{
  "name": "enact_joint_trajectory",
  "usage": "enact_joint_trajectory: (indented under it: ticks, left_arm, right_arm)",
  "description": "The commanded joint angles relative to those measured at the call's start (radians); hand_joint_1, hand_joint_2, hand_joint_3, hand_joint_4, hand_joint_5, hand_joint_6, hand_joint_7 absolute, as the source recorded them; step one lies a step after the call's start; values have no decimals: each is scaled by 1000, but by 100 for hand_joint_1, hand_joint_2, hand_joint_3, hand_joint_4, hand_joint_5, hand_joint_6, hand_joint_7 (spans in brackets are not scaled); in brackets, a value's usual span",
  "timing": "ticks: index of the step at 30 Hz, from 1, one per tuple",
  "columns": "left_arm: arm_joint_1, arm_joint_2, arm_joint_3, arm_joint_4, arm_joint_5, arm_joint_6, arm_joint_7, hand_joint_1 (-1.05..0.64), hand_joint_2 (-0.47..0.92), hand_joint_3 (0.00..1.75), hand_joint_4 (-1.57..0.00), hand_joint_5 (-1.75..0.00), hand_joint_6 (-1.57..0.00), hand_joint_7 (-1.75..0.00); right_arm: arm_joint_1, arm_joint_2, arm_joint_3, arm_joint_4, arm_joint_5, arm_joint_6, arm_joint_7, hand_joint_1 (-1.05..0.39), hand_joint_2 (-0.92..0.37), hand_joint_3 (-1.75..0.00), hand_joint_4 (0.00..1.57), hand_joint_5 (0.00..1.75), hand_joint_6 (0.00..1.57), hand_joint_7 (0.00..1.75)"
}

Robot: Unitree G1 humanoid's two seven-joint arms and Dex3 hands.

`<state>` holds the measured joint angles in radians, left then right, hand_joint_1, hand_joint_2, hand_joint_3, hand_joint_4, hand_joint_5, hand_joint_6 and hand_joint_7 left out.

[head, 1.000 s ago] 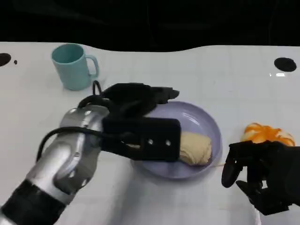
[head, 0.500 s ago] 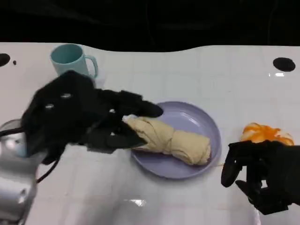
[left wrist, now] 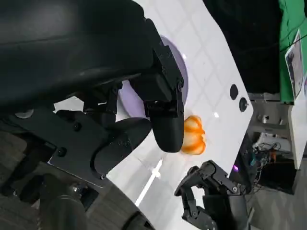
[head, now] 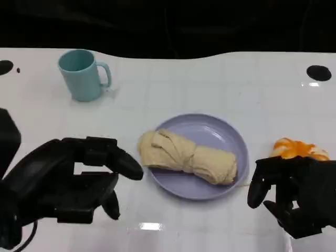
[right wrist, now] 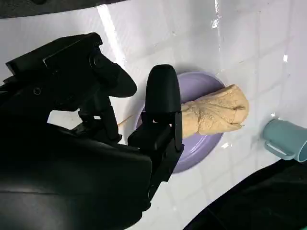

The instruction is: Grasp the towel on the left side of the plate with the left hand and place it into the plate.

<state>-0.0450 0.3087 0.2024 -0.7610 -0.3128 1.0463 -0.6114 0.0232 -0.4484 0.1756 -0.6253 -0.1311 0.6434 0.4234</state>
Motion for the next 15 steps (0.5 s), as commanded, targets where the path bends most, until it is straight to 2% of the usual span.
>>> enact_joint_trajectory:
  ticks: [1,7,15]
  left_arm:
    - [60,-3,47,-52,-88,79,44,-12,49,134,-77,-174,-73,-146]
    - [116,-11,9,-9,-111,22,106,-11,55,126,-81,-175,-78,-146]
    - [120,2,-42,76,-124,-55,135,-13,56,124,-82,-175,-79,-150]
  right_arm:
    - [-2,-17,-12,11,5,-27,7,1,-60,-103,70,171,68,143]
    - [1,-27,-24,17,2,-30,11,0,-60,-102,69,169,68,142]
    - [-5,-34,-25,39,5,-50,13,1,-62,-100,70,170,68,142]
